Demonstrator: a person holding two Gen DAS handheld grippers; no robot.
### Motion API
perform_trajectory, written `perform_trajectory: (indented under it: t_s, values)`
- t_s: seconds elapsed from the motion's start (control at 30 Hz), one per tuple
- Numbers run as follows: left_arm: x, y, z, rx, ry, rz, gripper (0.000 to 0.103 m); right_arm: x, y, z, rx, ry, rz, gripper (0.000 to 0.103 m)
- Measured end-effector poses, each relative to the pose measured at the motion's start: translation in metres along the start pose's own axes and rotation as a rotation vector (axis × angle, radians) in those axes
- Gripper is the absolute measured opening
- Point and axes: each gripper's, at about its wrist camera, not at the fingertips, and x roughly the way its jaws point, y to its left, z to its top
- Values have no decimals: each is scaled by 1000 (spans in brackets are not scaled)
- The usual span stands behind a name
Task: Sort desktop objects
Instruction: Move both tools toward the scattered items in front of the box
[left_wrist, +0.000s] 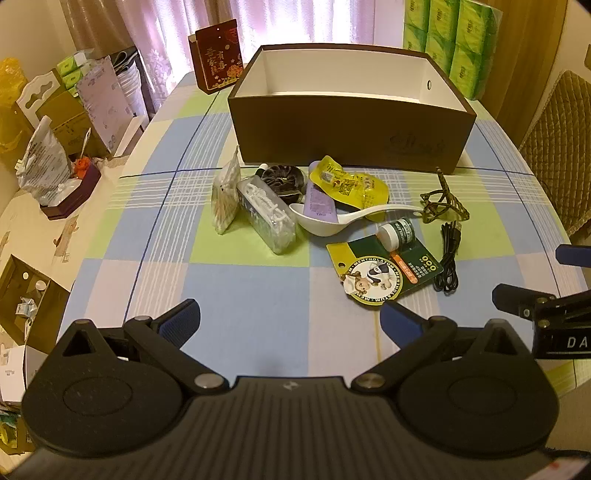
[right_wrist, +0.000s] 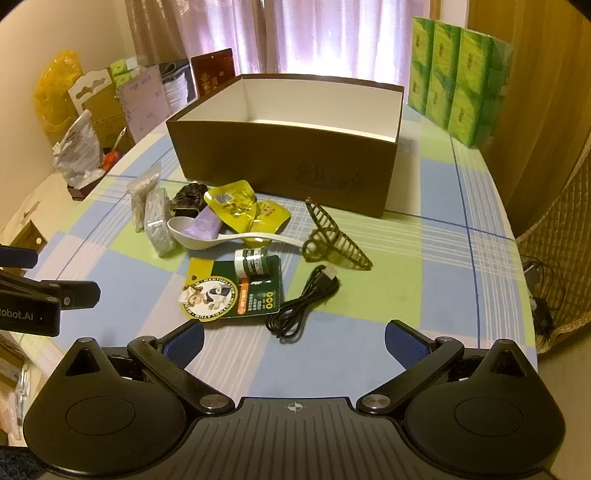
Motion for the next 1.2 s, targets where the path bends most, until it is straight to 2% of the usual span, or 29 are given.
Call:
perform_trajectory:
  t_s: [0.97,1.2]
  values:
    - [7,9,1,-28,19,-4,102,5,4,8,-2,1,4,101]
    - [8,8,-1,-31,15,-7,102,2,-3,8,40,-55,-5,101]
